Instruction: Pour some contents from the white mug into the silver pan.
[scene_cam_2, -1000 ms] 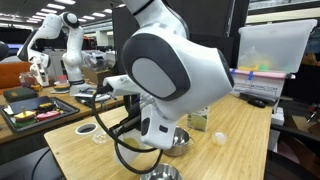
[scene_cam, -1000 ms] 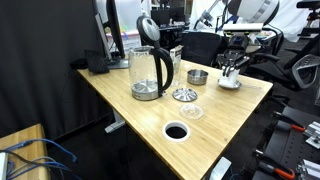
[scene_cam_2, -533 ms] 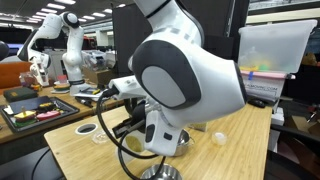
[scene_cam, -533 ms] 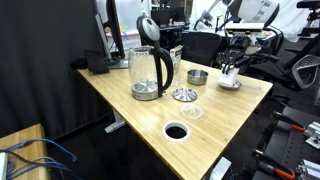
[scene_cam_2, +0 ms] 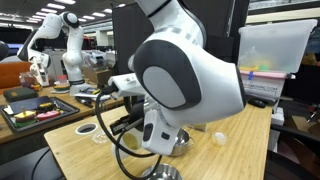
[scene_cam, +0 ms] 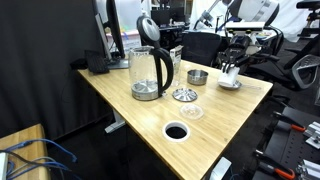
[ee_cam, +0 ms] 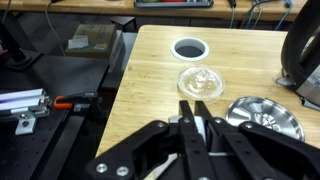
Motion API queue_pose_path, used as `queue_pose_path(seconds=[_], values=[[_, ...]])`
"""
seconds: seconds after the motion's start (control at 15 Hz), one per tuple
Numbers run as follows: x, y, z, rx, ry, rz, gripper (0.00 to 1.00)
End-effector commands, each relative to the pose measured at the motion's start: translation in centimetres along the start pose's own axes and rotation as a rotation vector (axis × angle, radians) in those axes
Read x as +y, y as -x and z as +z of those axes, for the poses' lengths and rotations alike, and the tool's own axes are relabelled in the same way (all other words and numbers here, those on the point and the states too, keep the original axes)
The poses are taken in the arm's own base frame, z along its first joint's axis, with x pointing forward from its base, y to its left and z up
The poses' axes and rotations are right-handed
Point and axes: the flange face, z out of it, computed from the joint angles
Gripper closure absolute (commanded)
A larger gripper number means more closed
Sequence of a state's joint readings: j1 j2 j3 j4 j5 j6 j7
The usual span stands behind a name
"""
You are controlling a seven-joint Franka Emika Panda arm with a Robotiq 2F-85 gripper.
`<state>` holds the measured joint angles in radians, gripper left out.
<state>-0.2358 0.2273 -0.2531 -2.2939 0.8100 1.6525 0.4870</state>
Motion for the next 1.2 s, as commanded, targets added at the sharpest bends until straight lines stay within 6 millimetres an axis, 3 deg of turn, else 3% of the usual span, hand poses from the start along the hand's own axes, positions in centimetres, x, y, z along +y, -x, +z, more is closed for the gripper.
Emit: queue_pose_path(seconds=[0.0, 0.53, 1.13], values=[[-0.5, -0.1, -0.9, -0.164, -0.013, 0.009, 0.98], [-0.8, -3.2, -3.6, -0.335, -0.086, 0.048, 0.98], [0.0, -5.2, -5.2, -0.530, -0.125, 0.023, 0.98]])
